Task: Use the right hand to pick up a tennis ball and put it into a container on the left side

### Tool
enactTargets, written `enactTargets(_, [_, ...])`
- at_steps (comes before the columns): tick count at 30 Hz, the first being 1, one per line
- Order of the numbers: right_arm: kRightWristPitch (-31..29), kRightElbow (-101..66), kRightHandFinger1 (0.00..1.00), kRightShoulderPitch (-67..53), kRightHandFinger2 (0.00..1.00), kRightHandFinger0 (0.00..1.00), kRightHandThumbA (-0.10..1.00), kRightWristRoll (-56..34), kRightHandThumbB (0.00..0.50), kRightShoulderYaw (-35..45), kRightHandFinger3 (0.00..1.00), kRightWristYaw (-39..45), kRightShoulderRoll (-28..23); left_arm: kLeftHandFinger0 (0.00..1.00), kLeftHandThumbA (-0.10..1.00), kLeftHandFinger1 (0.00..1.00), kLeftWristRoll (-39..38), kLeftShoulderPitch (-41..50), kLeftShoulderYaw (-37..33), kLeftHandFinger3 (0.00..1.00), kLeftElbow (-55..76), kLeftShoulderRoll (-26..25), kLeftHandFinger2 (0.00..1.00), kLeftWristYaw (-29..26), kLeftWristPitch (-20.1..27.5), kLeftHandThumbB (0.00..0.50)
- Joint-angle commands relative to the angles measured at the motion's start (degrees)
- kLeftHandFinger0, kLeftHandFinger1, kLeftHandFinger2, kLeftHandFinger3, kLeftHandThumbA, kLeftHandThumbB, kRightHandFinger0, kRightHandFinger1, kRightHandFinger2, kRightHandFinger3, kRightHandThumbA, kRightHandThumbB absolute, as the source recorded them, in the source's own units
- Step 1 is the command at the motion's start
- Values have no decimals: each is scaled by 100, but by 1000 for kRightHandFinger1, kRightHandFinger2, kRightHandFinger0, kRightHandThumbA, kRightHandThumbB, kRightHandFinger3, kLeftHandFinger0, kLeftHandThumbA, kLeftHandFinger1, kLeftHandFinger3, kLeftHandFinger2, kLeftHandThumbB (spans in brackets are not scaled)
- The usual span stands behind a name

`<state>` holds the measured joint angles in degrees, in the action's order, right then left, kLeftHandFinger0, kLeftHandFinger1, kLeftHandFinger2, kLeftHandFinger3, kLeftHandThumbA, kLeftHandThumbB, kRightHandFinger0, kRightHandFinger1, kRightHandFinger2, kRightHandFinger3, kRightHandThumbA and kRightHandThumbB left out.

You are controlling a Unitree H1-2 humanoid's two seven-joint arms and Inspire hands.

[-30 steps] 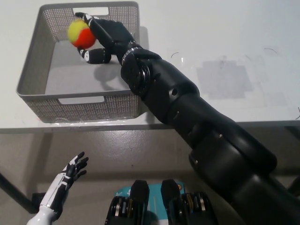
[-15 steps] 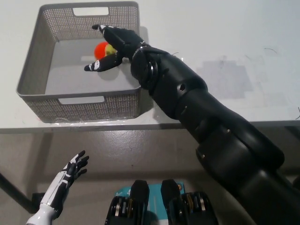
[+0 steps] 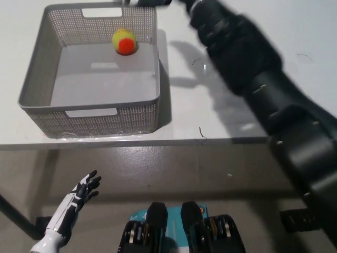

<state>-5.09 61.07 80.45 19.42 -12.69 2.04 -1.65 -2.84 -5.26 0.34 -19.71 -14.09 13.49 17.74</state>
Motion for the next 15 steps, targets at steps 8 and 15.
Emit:
enactTargets(8, [721, -4223, 1000, -1528, 1000, 1000, 1000, -1661, 406, 1365, 1000, 727, -746, 1000, 1000, 1000, 3, -45, -6, 1000, 38, -179, 1000, 86, 177, 305])
enactTargets(15, [501, -6055, 1000, -3227, 1000, 1000, 1000, -2271, 337, 1721, 1000, 631, -628, 1000, 1000, 1000, -23, -21, 16, 1000, 28, -154, 1000, 60, 202, 295])
